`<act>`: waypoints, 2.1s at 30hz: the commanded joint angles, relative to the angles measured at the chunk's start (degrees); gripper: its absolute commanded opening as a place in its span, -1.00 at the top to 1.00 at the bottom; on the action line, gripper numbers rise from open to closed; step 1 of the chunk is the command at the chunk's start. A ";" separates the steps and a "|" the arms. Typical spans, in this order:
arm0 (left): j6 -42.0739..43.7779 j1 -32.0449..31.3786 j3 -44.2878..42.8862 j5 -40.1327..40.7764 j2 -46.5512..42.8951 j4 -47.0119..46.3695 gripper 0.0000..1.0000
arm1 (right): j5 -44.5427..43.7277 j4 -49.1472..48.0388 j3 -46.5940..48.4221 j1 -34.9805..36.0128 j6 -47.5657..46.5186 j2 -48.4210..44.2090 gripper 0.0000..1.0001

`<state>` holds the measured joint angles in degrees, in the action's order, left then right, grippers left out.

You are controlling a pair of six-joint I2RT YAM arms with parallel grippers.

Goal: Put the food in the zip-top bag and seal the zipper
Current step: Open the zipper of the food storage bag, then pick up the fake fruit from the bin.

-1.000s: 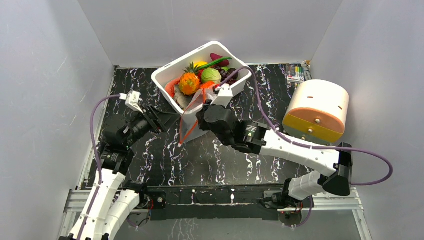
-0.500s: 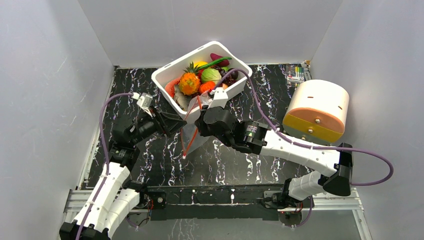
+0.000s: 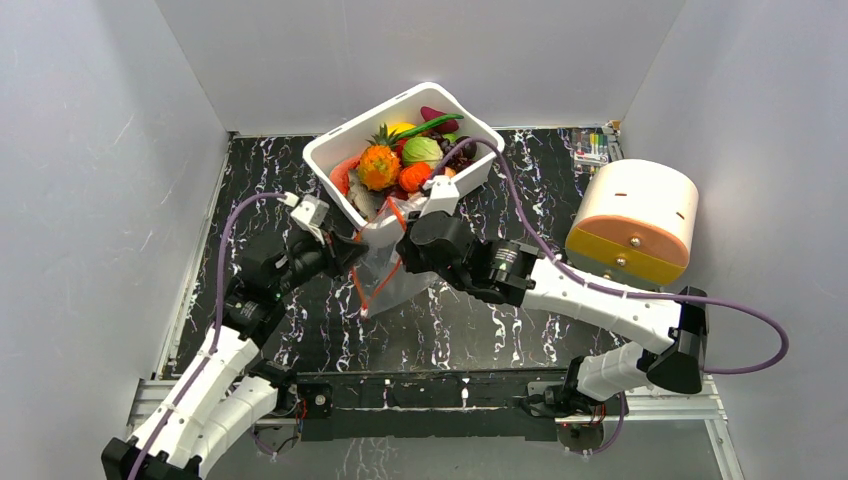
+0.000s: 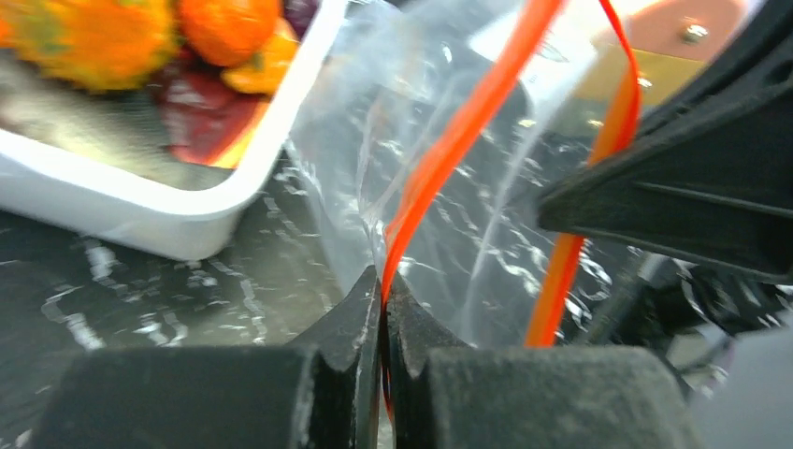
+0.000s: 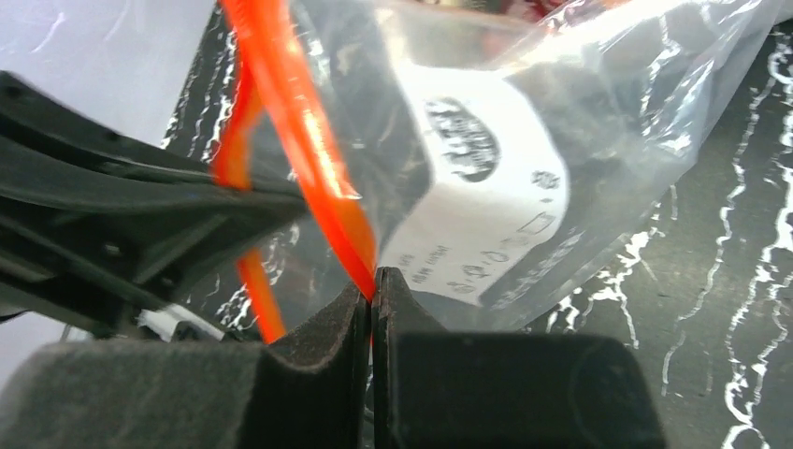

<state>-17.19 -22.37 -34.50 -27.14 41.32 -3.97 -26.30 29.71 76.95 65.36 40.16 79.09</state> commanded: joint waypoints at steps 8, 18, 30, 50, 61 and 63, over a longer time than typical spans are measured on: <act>6.96 -0.13 -11.26 32.18 -4.84 18.81 1.00 | -1.49 3.90 -11.09 -9.34 4.97 -12.60 1.00; 1.85 -0.13 -15.57 21.07 -3.35 26.07 1.00 | 15.99 -9.05 -8.29 -9.36 -0.18 -7.10 0.50; 5.47 -0.17 -11.16 32.34 -10.06 27.63 1.00 | 10.71 -13.46 1.31 -11.10 -8.06 -5.72 -0.48; 8.73 -0.13 -23.15 46.36 -13.77 40.90 1.00 | 0.24 -14.42 30.69 -17.11 -24.14 29.36 -0.96; 7.98 -0.13 -20.06 42.39 -17.24 40.45 1.00 | -8.24 -15.61 46.55 -17.22 -26.99 47.34 -0.96; 7.03 -0.14 -19.47 42.42 -17.24 40.39 1.00 | -8.58 -15.76 47.49 -17.25 -26.86 49.03 -0.96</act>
<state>-9.26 -22.68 -55.13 16.53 24.67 37.45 -30.39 17.43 119.94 48.38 14.90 125.78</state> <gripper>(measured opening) 0.007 0.980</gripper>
